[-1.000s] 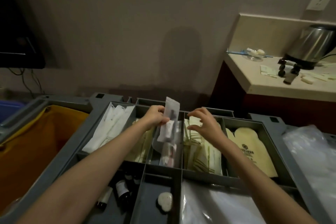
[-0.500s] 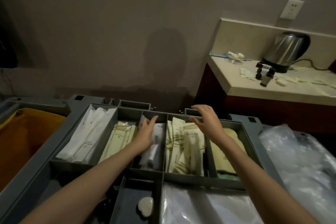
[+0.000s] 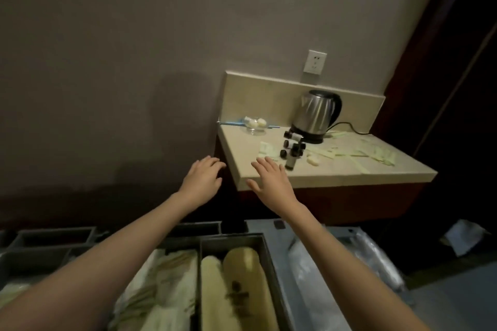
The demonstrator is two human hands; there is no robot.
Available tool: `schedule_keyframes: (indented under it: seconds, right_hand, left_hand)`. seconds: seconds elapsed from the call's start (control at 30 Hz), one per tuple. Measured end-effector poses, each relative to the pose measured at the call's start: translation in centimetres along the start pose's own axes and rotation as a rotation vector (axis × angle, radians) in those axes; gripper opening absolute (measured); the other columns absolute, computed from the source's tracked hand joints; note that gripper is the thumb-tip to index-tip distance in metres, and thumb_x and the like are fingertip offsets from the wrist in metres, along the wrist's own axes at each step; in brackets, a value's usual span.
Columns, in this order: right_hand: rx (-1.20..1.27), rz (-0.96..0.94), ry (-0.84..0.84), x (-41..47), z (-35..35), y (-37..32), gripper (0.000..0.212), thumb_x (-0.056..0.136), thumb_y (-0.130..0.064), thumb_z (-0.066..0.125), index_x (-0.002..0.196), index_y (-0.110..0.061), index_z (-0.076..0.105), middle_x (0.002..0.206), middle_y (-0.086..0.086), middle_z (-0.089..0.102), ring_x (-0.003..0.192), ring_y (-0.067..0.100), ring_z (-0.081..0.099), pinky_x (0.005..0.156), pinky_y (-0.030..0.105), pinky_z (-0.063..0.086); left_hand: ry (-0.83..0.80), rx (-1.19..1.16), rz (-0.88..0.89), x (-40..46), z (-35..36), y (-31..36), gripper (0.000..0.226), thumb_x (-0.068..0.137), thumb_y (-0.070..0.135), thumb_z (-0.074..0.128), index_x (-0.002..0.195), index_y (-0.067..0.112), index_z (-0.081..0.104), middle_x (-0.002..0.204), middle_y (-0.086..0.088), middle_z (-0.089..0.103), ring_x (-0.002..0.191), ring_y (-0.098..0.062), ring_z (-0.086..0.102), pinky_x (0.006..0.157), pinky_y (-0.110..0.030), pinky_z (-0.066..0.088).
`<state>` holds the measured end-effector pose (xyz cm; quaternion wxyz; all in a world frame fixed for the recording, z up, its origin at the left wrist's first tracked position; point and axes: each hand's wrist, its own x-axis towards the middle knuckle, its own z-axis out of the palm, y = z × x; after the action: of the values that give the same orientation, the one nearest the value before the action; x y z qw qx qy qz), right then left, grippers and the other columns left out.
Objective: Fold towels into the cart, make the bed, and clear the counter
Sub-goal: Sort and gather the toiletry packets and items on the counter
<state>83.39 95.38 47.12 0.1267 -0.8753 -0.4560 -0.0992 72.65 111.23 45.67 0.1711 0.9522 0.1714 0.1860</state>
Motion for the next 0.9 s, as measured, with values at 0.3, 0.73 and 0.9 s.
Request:
schedule_keyframes:
  seconds: [0.3, 0.73, 0.9]
  right_hand:
    - [-0.045, 0.101, 0.115, 6.5, -2.1, 14.1, 0.055, 0.094, -0.034, 0.055, 0.144, -0.019, 0.036, 0.154, 0.0, 0.03, 0.145, 0.018, 0.017, 0.118, 0.042, 0.015]
    - [0.097, 0.073, 0.08, 9.4, -0.1, 22.2, 0.051, 0.092, -0.02, 0.06, 0.14, -0.017, 0.043, 0.148, 0.002, 0.039, 0.139, 0.019, 0.028, 0.116, 0.037, 0.022]
    - [0.122, 0.085, 0.019, 12.6, 1.3, 21.7, 0.05, 0.088, -0.015, 0.064, 0.135, -0.015, 0.049, 0.138, 0.005, 0.05, 0.131, 0.023, 0.037, 0.108, 0.035, 0.031]
  left_hand:
    - [-0.039, -0.316, -0.001, 12.1, 7.5, 9.2, 0.063, 0.089, 0.026, 0.064, 0.143, 0.014, 0.035, 0.143, -0.007, 0.044, 0.133, -0.022, 0.038, 0.11, -0.037, 0.031]
    - [0.201, -0.547, -0.159, 18.2, 12.1, 12.8, 0.037, 0.08, 0.037, 0.072, 0.113, 0.021, 0.066, 0.099, 0.003, 0.071, 0.089, -0.014, 0.064, 0.079, -0.038, 0.055]
    - [0.286, -0.763, -0.168, 18.9, 11.1, 11.7, 0.037, 0.087, 0.026, 0.066, 0.123, 0.018, 0.06, 0.099, 0.003, 0.063, 0.096, -0.016, 0.059, 0.085, -0.034, 0.051]
